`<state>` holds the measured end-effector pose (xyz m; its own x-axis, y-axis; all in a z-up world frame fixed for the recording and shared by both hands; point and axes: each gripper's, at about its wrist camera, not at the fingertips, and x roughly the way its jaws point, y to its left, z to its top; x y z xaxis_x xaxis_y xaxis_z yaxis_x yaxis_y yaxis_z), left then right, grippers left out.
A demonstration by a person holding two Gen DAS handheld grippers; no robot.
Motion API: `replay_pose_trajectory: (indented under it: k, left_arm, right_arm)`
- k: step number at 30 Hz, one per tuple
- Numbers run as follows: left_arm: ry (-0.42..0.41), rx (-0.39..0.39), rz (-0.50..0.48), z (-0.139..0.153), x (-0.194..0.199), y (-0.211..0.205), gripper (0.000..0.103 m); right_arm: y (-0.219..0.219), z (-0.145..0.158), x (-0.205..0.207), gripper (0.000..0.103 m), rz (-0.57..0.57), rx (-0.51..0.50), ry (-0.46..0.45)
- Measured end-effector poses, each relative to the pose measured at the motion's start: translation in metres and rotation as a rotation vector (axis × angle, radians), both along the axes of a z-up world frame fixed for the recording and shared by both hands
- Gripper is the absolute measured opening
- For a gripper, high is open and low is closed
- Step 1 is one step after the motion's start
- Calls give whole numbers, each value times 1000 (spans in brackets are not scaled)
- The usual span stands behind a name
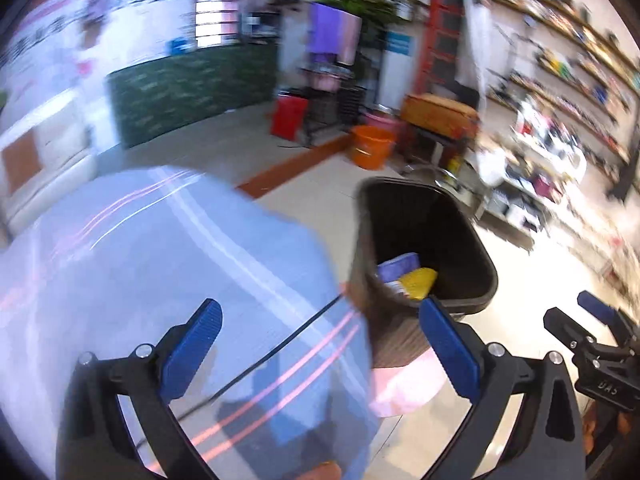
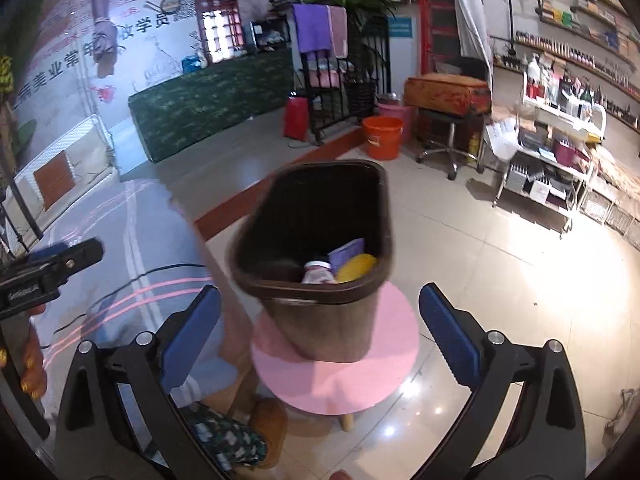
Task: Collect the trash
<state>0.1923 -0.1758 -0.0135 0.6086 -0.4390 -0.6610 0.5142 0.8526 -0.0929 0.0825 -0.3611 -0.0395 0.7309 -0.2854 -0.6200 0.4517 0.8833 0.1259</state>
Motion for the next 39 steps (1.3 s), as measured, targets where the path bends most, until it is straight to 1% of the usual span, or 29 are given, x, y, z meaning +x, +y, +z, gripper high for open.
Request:
replay_pose_trajectory:
  k: [2,4,5,7,8,10,11,13,15,19,22,26,29,39]
  left_arm:
    - [-10,-6,98,-1,-12,31,98]
    - [-27,-2,155,0,-25,53,98]
    - [-38,1,178,1,-31,63,98]
    - [-81,0,237,5,-51,84,98]
    - [-95,-5,257,8,-57,91,98]
    - [-116,-23,304,13,-74,108,98]
    - [-121,-39,327,15,-83,116,98]
    - [-118,-66,349,18,-96,130,98]
    - [-123,-86,369,19,-112,142,98]
    - [-202,-60,436,21,-141,150,98]
    - [-215,-81,450,22,-152,158,98]
    - [-234,-76,467,27,-157,158,98]
    - [-245,-92,465,28,-160,159,98]
    - [-263,-103,472,30,-169,161,98]
  right_arm:
    - [23,4,-3,98,34,-8,-28]
    - [45,7,-7,98,60,-34,-42]
    - [57,9,-9,98,70,-57,-52]
    - [87,14,-20,98,96,-136,-101]
    - [100,17,-26,98,96,-170,-126]
    - [116,22,-36,98,67,-201,-158]
    - [126,25,-43,98,54,-212,-175]
    - [134,29,-51,98,71,-202,-195]
    - [143,32,-59,98,77,-201,-198]
    - [158,36,-77,98,96,-204,-214]
    - [167,39,-87,98,86,-220,-215]
    - [168,39,-94,98,81,-222,-212]
    - [172,39,-96,98,95,-217,-201]
    - [176,44,-101,98,106,-222,-221]
